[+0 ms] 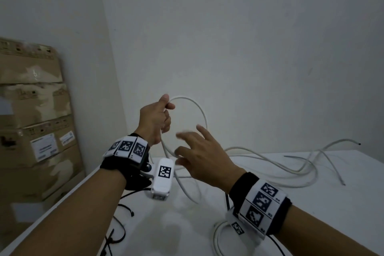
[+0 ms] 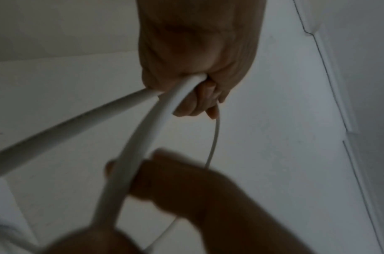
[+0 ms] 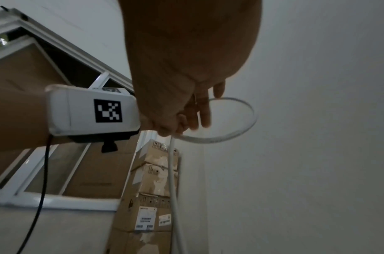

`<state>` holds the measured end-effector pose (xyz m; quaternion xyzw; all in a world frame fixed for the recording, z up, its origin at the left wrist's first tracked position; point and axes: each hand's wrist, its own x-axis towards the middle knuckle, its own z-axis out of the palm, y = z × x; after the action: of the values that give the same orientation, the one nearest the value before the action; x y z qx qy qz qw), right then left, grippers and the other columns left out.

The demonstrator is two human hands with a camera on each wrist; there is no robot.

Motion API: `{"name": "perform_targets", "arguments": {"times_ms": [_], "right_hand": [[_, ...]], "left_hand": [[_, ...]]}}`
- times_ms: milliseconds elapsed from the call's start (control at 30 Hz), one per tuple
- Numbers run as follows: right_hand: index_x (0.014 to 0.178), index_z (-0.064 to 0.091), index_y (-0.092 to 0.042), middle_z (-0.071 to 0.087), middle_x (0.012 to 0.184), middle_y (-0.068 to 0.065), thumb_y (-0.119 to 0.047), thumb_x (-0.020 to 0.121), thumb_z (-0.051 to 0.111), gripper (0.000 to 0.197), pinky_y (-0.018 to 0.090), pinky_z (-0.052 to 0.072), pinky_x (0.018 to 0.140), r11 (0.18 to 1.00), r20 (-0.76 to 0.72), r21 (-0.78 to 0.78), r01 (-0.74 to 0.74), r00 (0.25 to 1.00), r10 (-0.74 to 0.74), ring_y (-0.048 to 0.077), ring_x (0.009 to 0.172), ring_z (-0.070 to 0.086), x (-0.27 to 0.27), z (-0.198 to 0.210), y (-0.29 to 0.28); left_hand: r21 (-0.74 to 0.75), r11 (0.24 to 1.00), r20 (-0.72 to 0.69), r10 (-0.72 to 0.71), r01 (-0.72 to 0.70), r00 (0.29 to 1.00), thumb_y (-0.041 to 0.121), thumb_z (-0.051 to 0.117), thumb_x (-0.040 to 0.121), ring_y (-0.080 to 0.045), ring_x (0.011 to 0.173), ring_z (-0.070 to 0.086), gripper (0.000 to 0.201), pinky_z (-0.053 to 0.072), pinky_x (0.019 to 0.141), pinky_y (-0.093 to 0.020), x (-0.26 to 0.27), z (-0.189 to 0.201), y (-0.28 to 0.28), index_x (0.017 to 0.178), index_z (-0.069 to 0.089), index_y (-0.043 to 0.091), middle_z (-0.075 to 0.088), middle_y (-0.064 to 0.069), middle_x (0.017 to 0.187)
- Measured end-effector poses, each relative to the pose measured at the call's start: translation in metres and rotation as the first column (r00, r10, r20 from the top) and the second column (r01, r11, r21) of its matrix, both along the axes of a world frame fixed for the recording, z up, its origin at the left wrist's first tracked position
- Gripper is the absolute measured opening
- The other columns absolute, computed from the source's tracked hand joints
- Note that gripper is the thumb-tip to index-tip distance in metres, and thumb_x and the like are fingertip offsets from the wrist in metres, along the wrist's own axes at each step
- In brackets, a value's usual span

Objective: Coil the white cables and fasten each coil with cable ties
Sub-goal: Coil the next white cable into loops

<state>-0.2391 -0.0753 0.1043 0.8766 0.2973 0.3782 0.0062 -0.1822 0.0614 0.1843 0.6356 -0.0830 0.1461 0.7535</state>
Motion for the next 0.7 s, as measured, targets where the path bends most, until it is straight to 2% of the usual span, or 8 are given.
{"name": "perform_targets", "arguments": {"times_ms": [67, 133, 167, 267, 433, 567, 633, 700], "right_hand": [[0.088, 0.066, -0.015, 0.071, 0.077, 0.005, -0.028, 0.086, 0.063, 0.013, 0.043, 0.051, 0.084, 0.997, 0.008, 0.059, -0.047, 0.999, 0.046, 0.025, 0.071, 0.066, 0.001, 0.013, 0.007], [0.088, 0.062, -0.010, 0.066, 0.067, 0.007, -0.025, 0.092, 0.055, 0.017, 0.032, 0.043, 0.056, 0.988, -0.018, 0.149, -0.036, 0.999, 0.039, 0.029, 0.058, 0.059, 0.002, 0.027, 0.008], [0.091, 0.063, -0.010, 0.066, 0.070, 0.008, -0.025, 0.094, 0.053, 0.019, 0.031, 0.038, 0.053, 0.977, -0.030, 0.210, -0.035, 0.999, 0.042, 0.030, 0.060, 0.059, 0.005, 0.033, 0.006], [0.097, 0.068, -0.013, 0.071, 0.080, 0.007, -0.029, 0.094, 0.053, 0.022, 0.035, 0.046, 0.061, 0.932, -0.101, 0.361, -0.038, 0.992, 0.079, 0.028, 0.071, 0.061, 0.008, 0.043, 0.001], [0.085, 0.072, -0.010, 0.072, 0.078, 0.007, -0.026, 0.093, 0.054, 0.025, 0.039, 0.052, 0.070, 0.853, -0.228, 0.522, -0.022, 0.960, 0.164, 0.025, 0.072, 0.064, 0.008, 0.055, 0.000], [0.089, 0.071, -0.007, 0.066, 0.073, -0.002, -0.019, 0.094, 0.052, 0.023, 0.031, 0.056, 0.056, 0.722, -0.296, 0.692, -0.006, 0.910, 0.291, 0.018, 0.053, 0.064, 0.003, 0.063, -0.007], [0.090, 0.069, -0.003, 0.068, 0.074, 0.007, -0.019, 0.095, 0.051, 0.025, 0.032, 0.057, 0.054, 0.663, -0.334, 0.748, 0.019, 0.874, 0.352, 0.018, 0.054, 0.064, -0.004, 0.067, -0.009], [0.089, 0.067, -0.001, 0.069, 0.081, 0.014, -0.019, 0.095, 0.051, 0.025, 0.036, 0.051, 0.061, 0.817, -0.363, 0.577, 0.009, 0.899, 0.247, 0.025, 0.066, 0.062, -0.012, 0.069, -0.009]], "left_hand": [[0.041, 0.999, 0.044, -0.017, 0.016, 0.999, 0.038, 0.053, 0.096, -0.012, 0.032, 0.025, 0.036, 0.021, 0.038, -0.019, -0.002, 0.015, -0.003, 0.082, 0.059, 0.006, 0.031, 0.003, 0.038], [0.062, 0.998, 0.077, -0.034, 0.029, 0.996, 0.038, 0.051, 0.097, -0.011, 0.035, 0.032, 0.036, 0.026, 0.038, -0.019, -0.005, 0.027, -0.008, 0.083, 0.061, 0.006, 0.038, 0.003, 0.043], [0.059, 0.997, 0.086, -0.049, 0.044, 0.995, 0.037, 0.050, 0.097, -0.011, 0.038, 0.039, 0.035, 0.031, 0.039, -0.020, -0.006, 0.032, -0.010, 0.085, 0.062, 0.006, 0.045, 0.003, 0.045], [0.034, 0.990, 0.094, -0.138, 0.135, 0.986, 0.034, 0.047, 0.099, -0.014, 0.052, 0.058, 0.034, 0.047, 0.047, -0.021, -0.012, 0.038, -0.016, 0.093, 0.063, 0.004, 0.065, -0.001, 0.059], [0.059, 0.969, 0.088, -0.246, 0.241, 0.965, 0.032, 0.041, 0.102, -0.020, 0.065, 0.067, 0.039, 0.054, 0.056, -0.024, -0.019, 0.029, -0.029, 0.095, 0.065, 0.002, 0.073, -0.007, 0.076], [0.133, 0.950, 0.113, -0.296, 0.281, 0.948, 0.031, 0.044, 0.100, -0.017, 0.065, 0.068, 0.036, 0.054, 0.056, -0.025, -0.026, 0.026, -0.034, 0.096, 0.066, 0.003, 0.073, -0.005, 0.076], [0.160, 0.949, 0.124, -0.294, 0.273, 0.948, 0.029, 0.046, 0.100, -0.015, 0.061, 0.066, 0.033, 0.052, 0.054, -0.023, -0.028, 0.026, -0.036, 0.096, 0.066, 0.003, 0.068, -0.001, 0.066], [0.181, 0.956, 0.133, -0.258, 0.232, 0.957, 0.028, 0.048, 0.099, -0.014, 0.054, 0.059, 0.030, 0.049, 0.051, -0.022, -0.028, 0.027, -0.039, 0.095, 0.066, 0.004, 0.058, 0.002, 0.057]]}}
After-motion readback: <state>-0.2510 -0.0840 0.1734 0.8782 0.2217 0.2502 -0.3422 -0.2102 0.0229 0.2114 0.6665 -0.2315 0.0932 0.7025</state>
